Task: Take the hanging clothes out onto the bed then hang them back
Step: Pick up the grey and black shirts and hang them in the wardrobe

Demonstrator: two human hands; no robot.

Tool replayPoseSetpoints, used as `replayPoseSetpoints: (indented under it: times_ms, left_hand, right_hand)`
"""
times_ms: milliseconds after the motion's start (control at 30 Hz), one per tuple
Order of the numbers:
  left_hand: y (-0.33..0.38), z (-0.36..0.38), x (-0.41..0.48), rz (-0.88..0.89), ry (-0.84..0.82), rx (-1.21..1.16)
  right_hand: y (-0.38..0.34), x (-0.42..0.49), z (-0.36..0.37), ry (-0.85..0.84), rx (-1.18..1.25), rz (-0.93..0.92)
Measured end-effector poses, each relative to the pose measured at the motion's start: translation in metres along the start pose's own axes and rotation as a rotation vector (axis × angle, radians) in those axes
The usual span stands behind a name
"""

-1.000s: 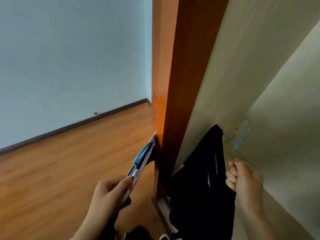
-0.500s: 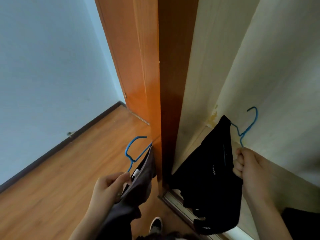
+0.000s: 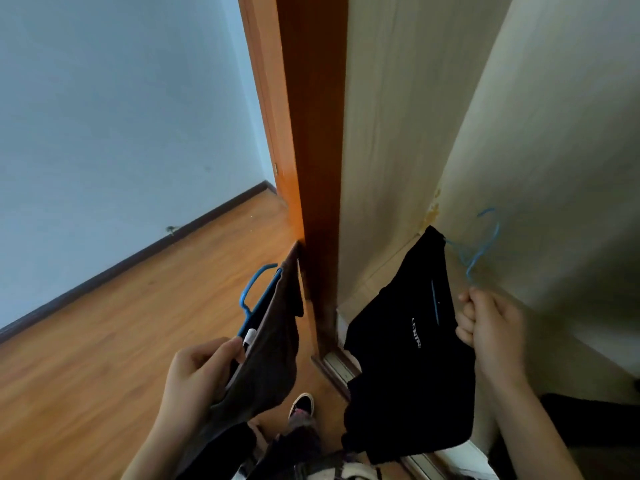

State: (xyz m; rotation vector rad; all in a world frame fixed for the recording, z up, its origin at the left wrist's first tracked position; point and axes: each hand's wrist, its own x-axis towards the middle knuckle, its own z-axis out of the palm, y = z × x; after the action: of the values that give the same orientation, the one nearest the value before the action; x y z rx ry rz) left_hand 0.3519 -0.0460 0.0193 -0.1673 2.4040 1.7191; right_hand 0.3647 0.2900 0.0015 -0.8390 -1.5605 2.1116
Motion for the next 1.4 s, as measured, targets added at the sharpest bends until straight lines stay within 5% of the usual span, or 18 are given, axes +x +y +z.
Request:
replayPoseSetpoints:
  times_ms: [367, 767, 1100, 1400]
  left_hand:
    - [0.056, 0.047, -0.026, 0.147, -0.173, 0.133]
    - [0.214, 0.181, 0.048, 0.427, -0.465, -0.170]
    - [0.389, 0.230, 0.054, 0.954, -0.403, -0.107]
    - [0.511, 0.260, 0.069, 1.125, -0.289, -0.047]
  right_hand:
    - [-0.044, -0.016, -0.062, 0.077, 0.131, -0.078]
    - [-0.182, -0.024, -0.098, 0.207, 0.198, -0.345]
    - [-0.325, -0.032, -0.085, 0.285, 0.225, -0.660]
    - [-0.412, -0.016, -0.066, 0.356, 0.144, -0.816]
